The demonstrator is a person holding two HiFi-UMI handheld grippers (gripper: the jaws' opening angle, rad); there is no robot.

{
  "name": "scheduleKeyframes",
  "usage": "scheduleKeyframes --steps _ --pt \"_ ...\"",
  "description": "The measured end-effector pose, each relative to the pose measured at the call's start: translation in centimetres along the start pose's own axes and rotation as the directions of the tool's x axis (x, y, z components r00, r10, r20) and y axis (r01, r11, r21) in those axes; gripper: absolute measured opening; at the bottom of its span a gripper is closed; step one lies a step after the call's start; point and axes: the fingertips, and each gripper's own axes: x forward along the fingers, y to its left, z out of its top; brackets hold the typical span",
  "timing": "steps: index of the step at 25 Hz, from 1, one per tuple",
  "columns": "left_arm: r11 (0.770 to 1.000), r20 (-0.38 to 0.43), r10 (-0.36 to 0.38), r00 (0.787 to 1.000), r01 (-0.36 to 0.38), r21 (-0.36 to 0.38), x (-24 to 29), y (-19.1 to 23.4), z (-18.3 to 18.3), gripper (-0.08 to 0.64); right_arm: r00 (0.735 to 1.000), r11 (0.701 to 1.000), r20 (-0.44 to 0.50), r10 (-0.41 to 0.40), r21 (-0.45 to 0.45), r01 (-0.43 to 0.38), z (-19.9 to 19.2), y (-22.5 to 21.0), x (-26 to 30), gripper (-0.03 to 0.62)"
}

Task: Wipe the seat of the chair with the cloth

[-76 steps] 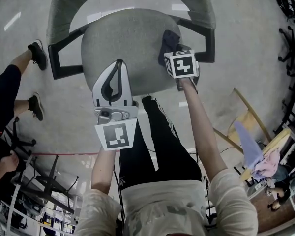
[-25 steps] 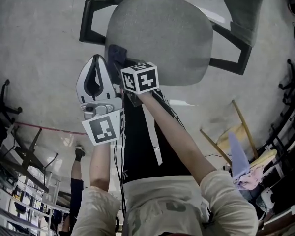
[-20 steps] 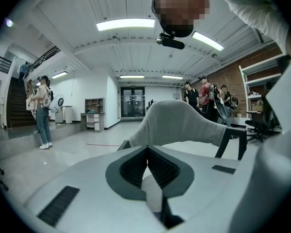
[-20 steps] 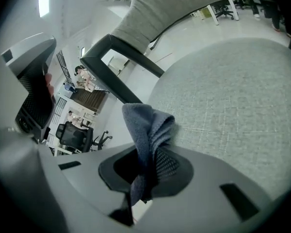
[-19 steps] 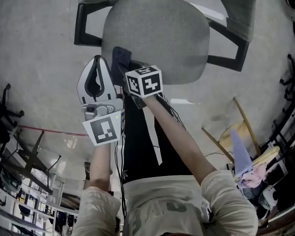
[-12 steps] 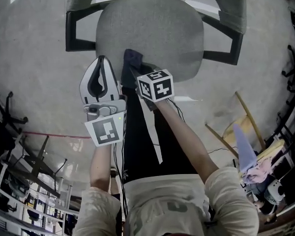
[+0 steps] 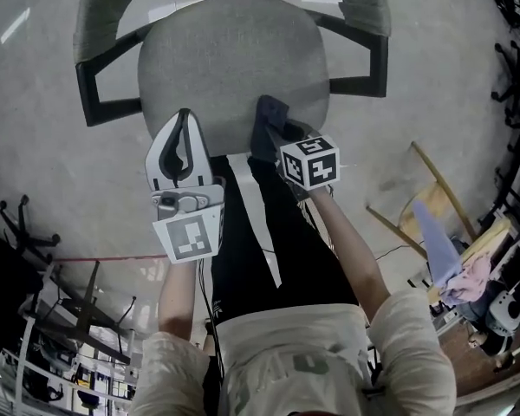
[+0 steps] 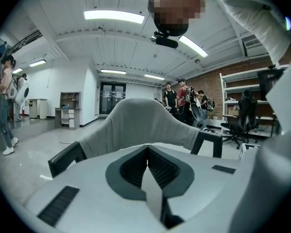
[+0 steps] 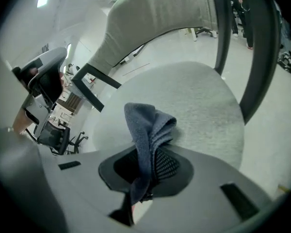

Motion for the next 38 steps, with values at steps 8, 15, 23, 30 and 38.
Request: scheduleKeyframes --steps 8,15,23,30,38 --pt "0.997 0.008 -0.071 0.997 0.071 0.013 1.5 -2.9 0.5 0.015 0.992 0.992 0.010 -0.123 0.006 0.123 -1.1 -6.3 -3.9 0.049" --pt "0.997 0.007 -0.070 0.998 0.070 0.014 1.5 -3.0 0.8 0.015 0.976 0.975 0.009 -0.219 -0.029 0.220 -1.7 -9.5 -6.1 0.049" --pt "0.999 -0.001 -0.052 0.999 0.052 0.010 0.9 -2.6 0.4 0.015 0.962 0.960 -0.005 -0.273 -0.062 0.272 -2.1 -11.3 -6.9 0.049" --pt "0.999 0.008 -0.041 0.999 0.041 0.007 1.0 -2.4 0.5 0.015 0.947 0.948 -0.030 -0.320 -0.020 0.319 -2.7 -13.0 -7.4 0.049" --pt "0.999 0.055 -0.026 0.998 0.027 -0.030 2.2 -2.8 4.0 0.015 0.939 0.939 0.002 -0.344 -0.019 0.344 -0.7 -10.4 -8.6 0.049"
